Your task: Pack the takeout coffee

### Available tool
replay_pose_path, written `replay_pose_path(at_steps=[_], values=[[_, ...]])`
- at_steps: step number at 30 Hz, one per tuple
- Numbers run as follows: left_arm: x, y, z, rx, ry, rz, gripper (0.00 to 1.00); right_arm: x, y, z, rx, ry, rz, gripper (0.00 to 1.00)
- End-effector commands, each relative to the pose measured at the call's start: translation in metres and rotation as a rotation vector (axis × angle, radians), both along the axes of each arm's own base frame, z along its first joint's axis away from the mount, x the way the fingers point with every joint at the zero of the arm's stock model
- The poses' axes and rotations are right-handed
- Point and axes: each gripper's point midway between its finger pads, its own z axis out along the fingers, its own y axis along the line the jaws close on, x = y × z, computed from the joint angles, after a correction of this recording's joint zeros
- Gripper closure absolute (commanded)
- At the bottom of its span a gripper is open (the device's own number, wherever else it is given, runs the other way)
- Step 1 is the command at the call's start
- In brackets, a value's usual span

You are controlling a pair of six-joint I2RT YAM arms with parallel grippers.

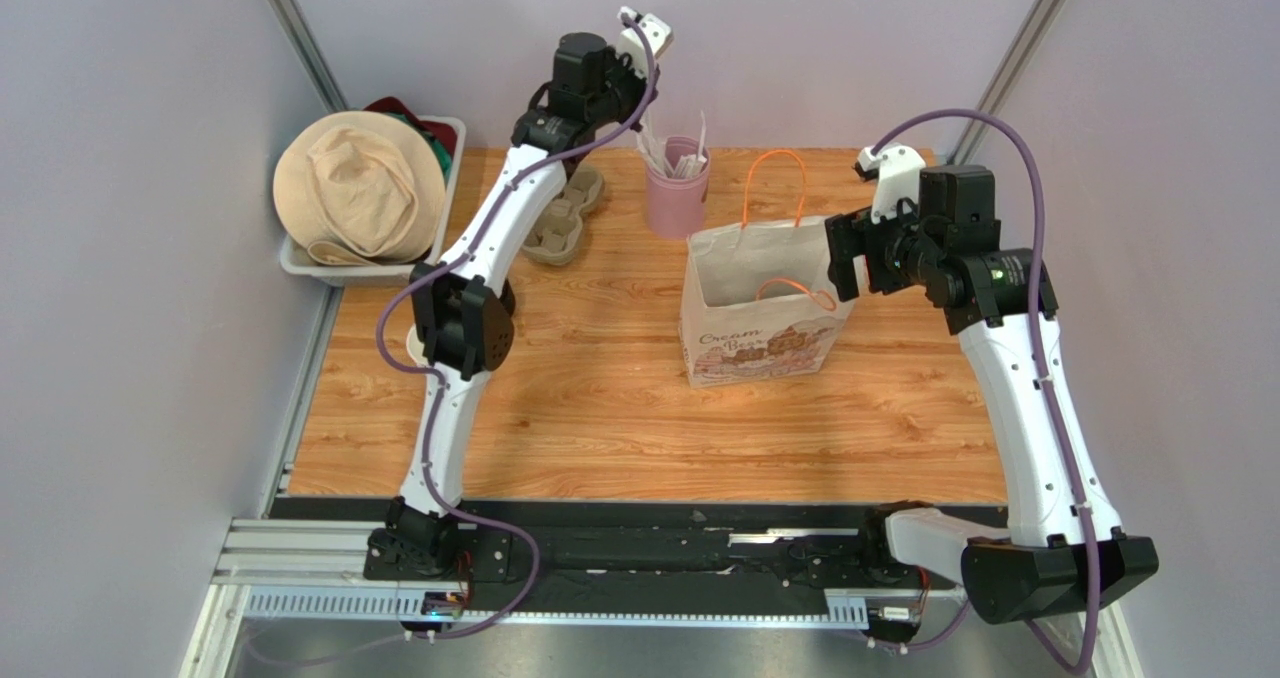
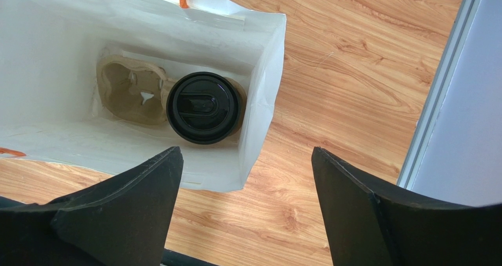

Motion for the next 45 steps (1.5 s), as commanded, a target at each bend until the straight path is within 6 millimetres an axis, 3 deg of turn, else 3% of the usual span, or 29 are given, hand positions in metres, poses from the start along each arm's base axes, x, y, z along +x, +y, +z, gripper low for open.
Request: replay_pose_path(at_steps=[1,6,7,13,22,25,29,33,38,45], values=[[-0.042,0.013,0.129,-0.105,-0.193,-0.017,1.0,0.006,0.001,0.032,0.031,-0.124,0.001,0.14],[-0.071,0.025,0.174,-0.129,-0.239,-0.02,1.0,0.008,-0.004,0.045,0.041,-0.182,-0.028,0.12],[-0.083,0.03,0.191,-0.143,-0.257,-0.023,1.0,0.01,-0.007,0.05,0.043,-0.202,-0.042,0.11],[-0.153,0.041,0.244,-0.192,-0.264,-0.123,1.0,0.015,-0.025,0.061,0.052,-0.259,-0.127,0.08],[-0.251,0.046,0.275,-0.253,-0.183,-0.325,1.0,0.014,-0.029,0.061,0.078,-0.266,-0.139,0.08],[-0.278,0.043,0.275,-0.268,-0.136,-0.406,1.0,0.012,-0.031,0.061,0.08,-0.27,-0.142,0.08],[-0.297,0.034,0.257,-0.247,-0.075,-0.48,1.0,0.011,-0.031,0.06,0.089,-0.273,-0.139,0.08],[-0.298,0.017,0.226,-0.223,0.014,-0.514,1.0,0.01,-0.028,0.057,0.098,-0.264,-0.128,0.08],[-0.298,-0.009,0.203,-0.189,0.051,-0.531,1.0,0.007,-0.025,0.054,0.102,-0.261,-0.115,0.08],[-0.275,-0.039,0.174,-0.156,0.082,-0.497,1.0,0.002,-0.023,0.051,0.103,-0.261,-0.097,0.08]])
